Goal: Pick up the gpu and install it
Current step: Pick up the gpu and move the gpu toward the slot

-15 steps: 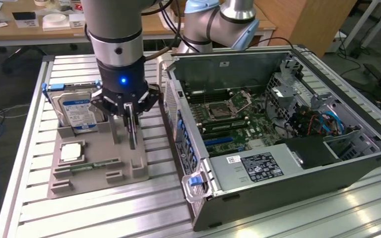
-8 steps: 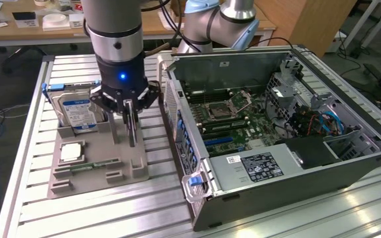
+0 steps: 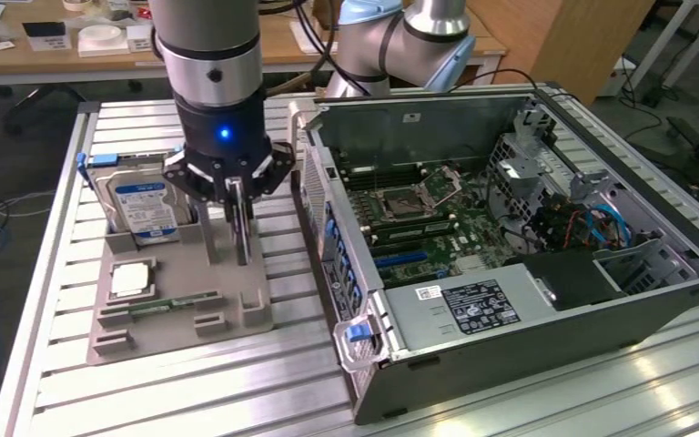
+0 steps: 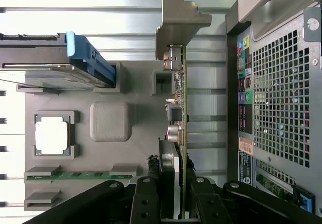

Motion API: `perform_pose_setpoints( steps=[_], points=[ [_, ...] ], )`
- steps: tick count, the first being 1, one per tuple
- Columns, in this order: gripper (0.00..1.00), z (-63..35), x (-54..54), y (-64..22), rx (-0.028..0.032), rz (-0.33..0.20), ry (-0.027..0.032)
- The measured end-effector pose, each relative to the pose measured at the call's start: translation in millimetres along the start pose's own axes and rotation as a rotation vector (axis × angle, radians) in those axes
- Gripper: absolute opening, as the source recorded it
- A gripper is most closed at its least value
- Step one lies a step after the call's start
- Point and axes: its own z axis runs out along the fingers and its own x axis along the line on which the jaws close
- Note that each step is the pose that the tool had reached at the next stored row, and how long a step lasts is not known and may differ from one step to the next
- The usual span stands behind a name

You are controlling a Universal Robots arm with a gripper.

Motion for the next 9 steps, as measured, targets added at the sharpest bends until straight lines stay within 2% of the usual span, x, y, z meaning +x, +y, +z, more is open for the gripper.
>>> perform_pose_setpoints(
  steps=[9],
  points=[
    [0.28, -10.1, -0.2, 0.8, -0.0055, 0.0, 0.0001]
  ],
)
